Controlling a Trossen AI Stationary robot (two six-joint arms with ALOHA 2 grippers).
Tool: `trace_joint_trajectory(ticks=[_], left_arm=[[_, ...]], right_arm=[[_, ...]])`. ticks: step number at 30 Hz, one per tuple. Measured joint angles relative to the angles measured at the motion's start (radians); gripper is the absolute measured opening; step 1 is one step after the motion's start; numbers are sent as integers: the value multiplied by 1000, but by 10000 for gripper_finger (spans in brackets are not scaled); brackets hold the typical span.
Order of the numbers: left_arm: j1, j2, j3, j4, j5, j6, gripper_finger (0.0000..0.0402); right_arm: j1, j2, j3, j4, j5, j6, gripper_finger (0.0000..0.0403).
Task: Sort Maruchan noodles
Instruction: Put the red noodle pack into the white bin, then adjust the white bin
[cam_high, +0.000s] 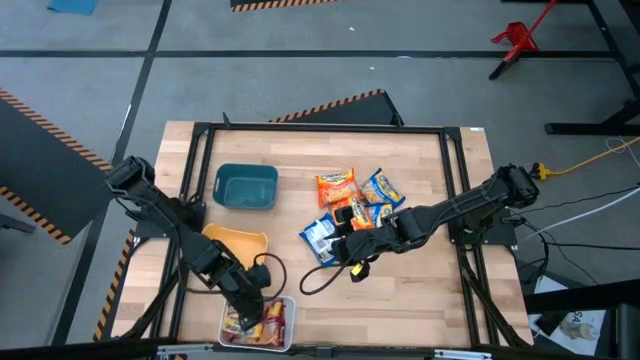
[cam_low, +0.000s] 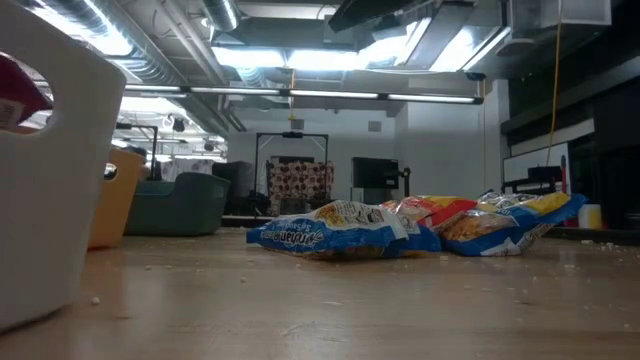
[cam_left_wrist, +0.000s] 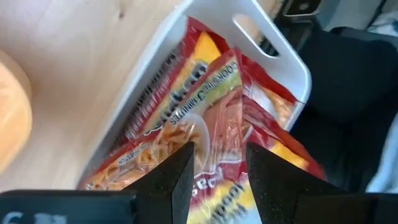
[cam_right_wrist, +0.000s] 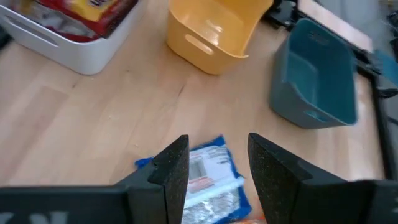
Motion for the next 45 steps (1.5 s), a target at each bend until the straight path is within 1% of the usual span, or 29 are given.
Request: trace_joint_trajectory(ticks=[3, 7, 10, 12, 15, 17, 20, 24, 28, 30, 32, 35, 41, 43, 45], left_arm=[[13, 32, 0, 16, 4, 39, 137], [38, 67, 0, 99, 9, 88, 137], [58, 77, 0, 155, 35, 104, 137], [70, 76, 0, 171, 55, 102, 137], [76, 59, 0, 191, 56, 65, 137], [72, 47, 0, 201, 45, 41, 137], [61, 40, 2, 264, 21, 7, 137], [46, 25, 20, 305, -13, -5, 137], [36, 16, 102, 249, -85, 60, 137], [36, 16, 166, 170, -128, 120, 137], [36, 16, 237, 85, -175, 160, 137], [36, 14, 322, 20, -272, 187, 137], [0, 15, 450, 22, -510, 268, 137], [-10, 18, 471, 19, -579, 289, 137], [-14, 18, 485, 18, -640, 297, 137]], right_arm=[[0, 2, 0, 13, -59, 21, 152], [1, 9, 0, 32, -116, 46, 152], [1, 18, 0, 40, -124, 51, 152], [1, 24, 1, 66, -132, 53, 152], [1, 30, 0, 71, -142, 50, 152], [8, 30, 0, 89, -165, 42, 152], [29, 29, 0, 113, -189, 18, 152], [74, 74, 3, 214, -189, 17, 152], [110, 171, 1, 346, -182, 15, 152], [116, 224, 0, 424, -173, 28, 152], [115, 263, -1, 447, -164, 55, 152], [111, 306, 0, 481, -165, 104, 152], [126, 319, 0, 494, -197, 204, 152], [146, 319, 0, 496, -184, 221, 152], [174, 327, 1, 502, -141, 231, 152]])
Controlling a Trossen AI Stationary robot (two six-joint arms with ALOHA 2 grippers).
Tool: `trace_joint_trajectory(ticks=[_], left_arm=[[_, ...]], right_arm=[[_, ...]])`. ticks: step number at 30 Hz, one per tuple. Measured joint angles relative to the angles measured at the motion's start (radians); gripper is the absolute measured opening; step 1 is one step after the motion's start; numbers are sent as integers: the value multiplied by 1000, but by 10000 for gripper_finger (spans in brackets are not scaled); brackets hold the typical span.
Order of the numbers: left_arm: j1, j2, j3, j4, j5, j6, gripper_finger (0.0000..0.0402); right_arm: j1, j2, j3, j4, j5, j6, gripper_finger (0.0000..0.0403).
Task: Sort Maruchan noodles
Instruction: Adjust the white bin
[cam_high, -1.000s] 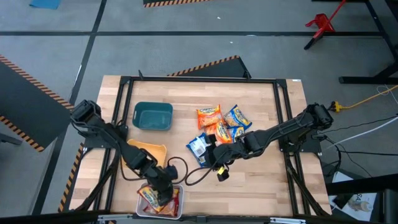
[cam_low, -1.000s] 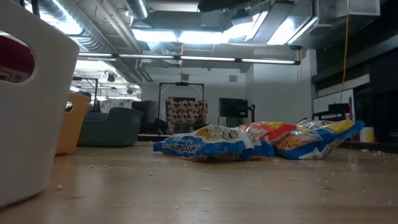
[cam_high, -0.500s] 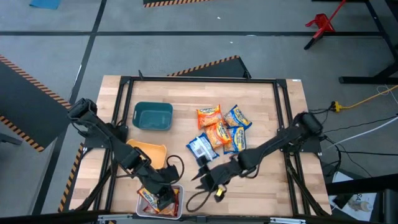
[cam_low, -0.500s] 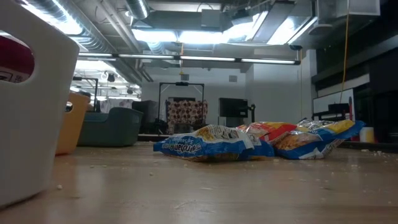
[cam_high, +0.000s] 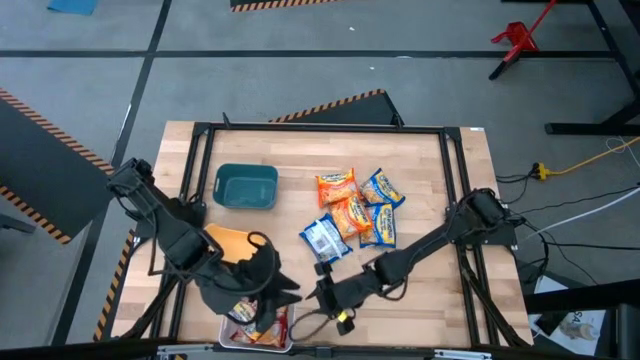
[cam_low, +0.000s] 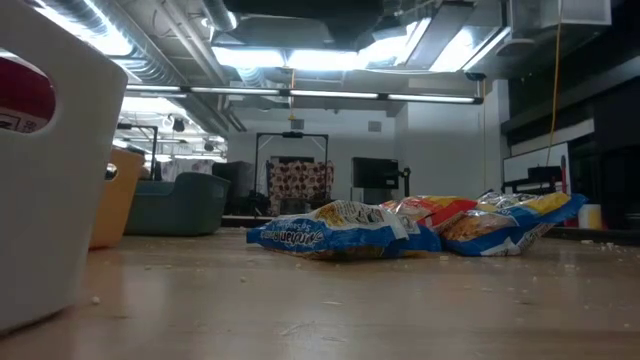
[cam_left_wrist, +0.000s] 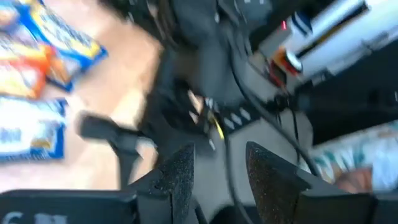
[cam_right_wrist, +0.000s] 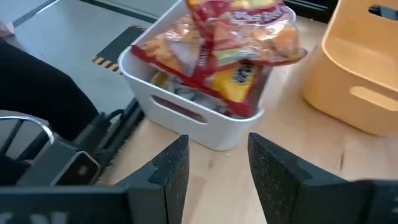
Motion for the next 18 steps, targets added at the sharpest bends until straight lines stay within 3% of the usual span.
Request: trace_joint_trajectory(ticks=[7, 18], left_arm=[[0, 1, 6, 16, -109, 18, 137], [-8, 1, 6, 30, -109, 23, 137]], right_arm=[[81, 107, 1, 187, 133, 46, 152], [79, 218, 5, 412, 203, 151, 152]])
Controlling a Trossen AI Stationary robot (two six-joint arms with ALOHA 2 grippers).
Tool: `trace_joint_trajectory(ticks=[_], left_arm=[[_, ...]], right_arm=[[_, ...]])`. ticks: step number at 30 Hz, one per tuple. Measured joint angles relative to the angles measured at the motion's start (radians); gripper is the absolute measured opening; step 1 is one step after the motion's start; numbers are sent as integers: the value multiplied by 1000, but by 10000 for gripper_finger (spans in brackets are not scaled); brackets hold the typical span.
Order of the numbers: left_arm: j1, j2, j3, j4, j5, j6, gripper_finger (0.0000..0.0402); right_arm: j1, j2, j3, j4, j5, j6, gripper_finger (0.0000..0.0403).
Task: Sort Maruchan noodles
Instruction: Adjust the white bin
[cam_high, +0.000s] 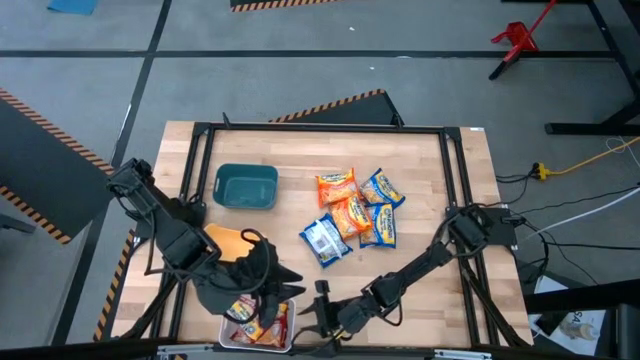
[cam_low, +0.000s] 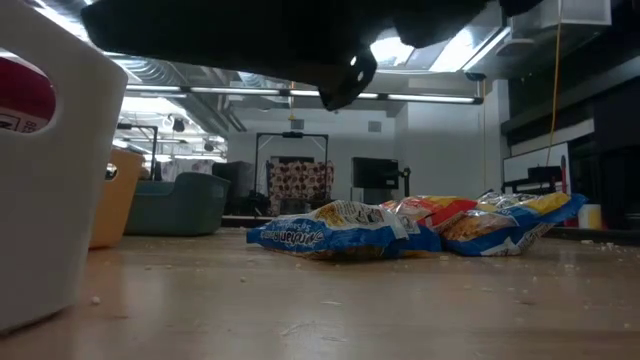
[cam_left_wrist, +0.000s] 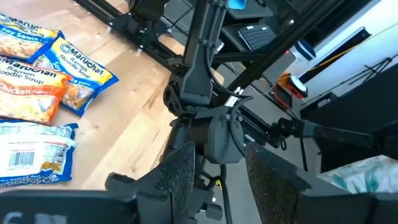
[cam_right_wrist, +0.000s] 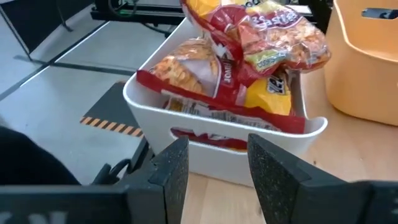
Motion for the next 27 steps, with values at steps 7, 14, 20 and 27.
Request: trace_joint_trajectory(ticks=[7, 14, 20, 27], left_arm=[[-5, 0, 0, 0, 0, 25, 137], [-5, 0, 0, 0, 7, 47, 137], [-5, 0, 0, 0, 8, 73, 137], [-24, 0, 0, -20, 29, 75, 137]], right_arm=[[-42, 2, 10, 13, 7, -3, 152], [-85, 2, 11, 49, -10, -4, 152], [-104, -3, 11, 72, -9, -25, 152], [-10, -28, 11, 61, 54, -20, 152]])
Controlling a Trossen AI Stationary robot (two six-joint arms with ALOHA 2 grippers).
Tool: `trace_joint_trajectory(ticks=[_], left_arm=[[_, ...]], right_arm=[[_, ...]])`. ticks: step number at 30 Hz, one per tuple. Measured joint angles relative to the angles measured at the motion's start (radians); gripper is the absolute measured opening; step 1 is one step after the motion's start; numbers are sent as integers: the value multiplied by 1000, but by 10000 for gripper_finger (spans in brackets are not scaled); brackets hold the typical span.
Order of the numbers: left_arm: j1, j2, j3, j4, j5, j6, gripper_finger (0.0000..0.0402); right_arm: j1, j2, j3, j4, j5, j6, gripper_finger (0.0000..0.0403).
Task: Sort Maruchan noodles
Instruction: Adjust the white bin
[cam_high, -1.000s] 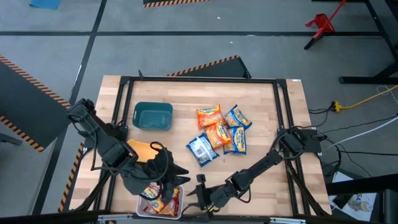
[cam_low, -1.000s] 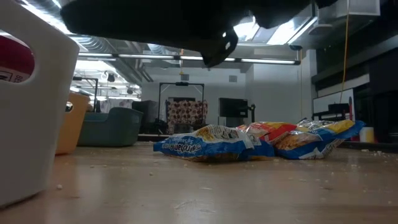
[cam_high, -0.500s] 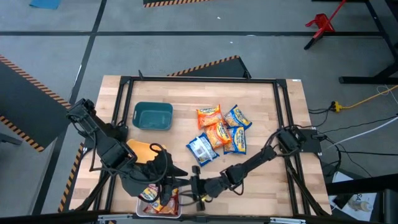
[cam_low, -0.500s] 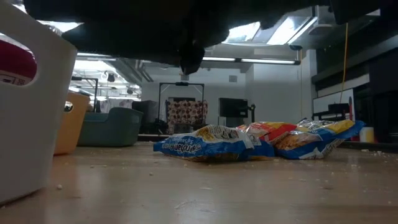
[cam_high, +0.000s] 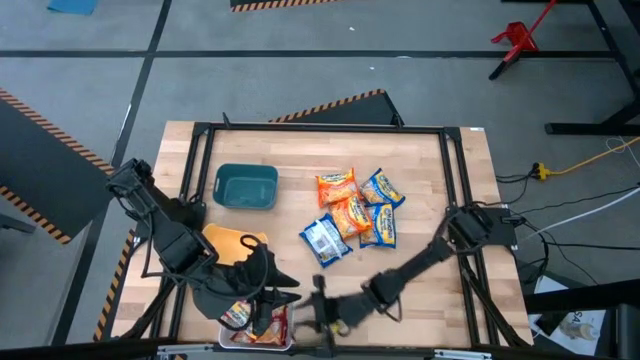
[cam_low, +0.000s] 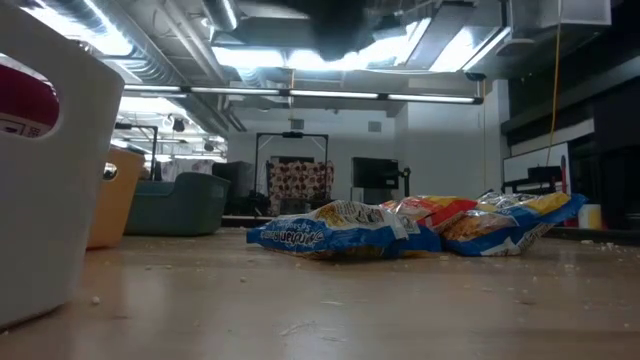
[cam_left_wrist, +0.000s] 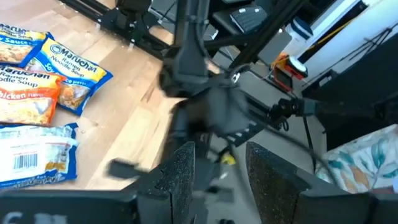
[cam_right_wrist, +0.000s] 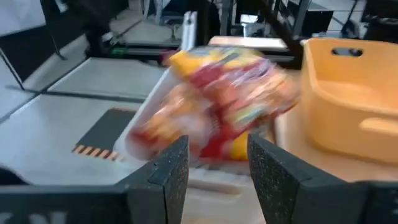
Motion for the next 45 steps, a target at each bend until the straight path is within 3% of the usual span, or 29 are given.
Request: trace_joint_trajectory(ticks=[4, 7, 13, 27, 34, 40, 45], left_arm=[[-5, 0, 0, -15, -1, 1, 137], [-5, 0, 0, -17, -2, 3, 137], [-10, 0, 0, -17, -2, 18, 137], [-13, 0, 0, -18, -2, 25, 137], [-13, 0, 0, -18, -1, 26, 137], [-18, 0, -1, -18, -1, 26, 137], [-26, 0, -1, -18, 0, 26, 137]], right_arm=[[51, 19, 0, -36, 127, 42, 152], [53, 61, 0, -40, 158, 79, 152], [41, 126, -1, -6, 109, 161, 152], [-45, 133, 14, 35, -4, 150, 152], [-70, 241, 196, 7, -98, 107, 152], [-74, 330, 420, -166, -103, 10, 152], [-88, 357, 526, -206, -115, -69, 152]])
